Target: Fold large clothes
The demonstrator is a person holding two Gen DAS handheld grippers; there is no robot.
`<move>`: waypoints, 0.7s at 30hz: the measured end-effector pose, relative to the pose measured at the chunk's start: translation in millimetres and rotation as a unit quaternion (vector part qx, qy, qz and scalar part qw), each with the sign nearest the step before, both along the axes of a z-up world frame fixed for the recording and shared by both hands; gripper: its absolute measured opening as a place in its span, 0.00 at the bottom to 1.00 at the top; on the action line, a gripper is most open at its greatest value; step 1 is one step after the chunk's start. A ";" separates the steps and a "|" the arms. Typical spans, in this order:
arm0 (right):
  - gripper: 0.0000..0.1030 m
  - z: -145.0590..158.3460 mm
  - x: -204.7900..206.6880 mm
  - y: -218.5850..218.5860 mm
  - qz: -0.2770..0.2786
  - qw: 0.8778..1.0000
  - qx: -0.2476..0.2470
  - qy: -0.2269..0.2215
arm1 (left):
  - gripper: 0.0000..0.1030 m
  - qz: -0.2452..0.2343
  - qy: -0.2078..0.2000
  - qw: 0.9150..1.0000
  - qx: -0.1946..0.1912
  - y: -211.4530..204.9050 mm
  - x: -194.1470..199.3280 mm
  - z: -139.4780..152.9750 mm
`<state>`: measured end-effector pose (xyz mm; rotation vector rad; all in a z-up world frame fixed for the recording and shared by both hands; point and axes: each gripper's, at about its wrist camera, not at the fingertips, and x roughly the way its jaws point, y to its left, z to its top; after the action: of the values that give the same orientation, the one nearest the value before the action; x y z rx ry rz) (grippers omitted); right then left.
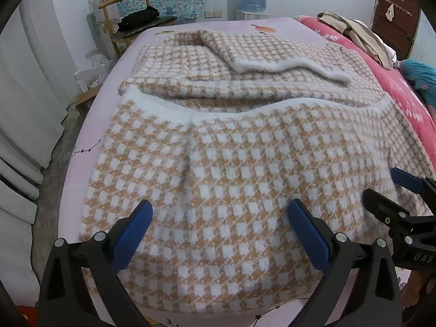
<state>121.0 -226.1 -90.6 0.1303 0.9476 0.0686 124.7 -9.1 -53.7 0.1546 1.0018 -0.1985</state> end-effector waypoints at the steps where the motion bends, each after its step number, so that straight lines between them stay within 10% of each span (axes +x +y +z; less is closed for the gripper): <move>1: 0.88 -0.6 0.8 1.0 0.000 1.000 0.000 0.000 | 0.95 0.001 0.000 1.000 0.002 0.0 0.1 -0.1; 21: 0.90 -3.8 5.2 8.0 -0.001 1.000 -0.003 -0.001 | 0.95 0.005 0.000 1.000 0.022 -6.6 -1.9 0.8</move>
<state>126.2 -218.1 -94.4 0.1257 0.9447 0.0640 122.8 -15.8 -52.9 0.1899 1.0082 -0.1664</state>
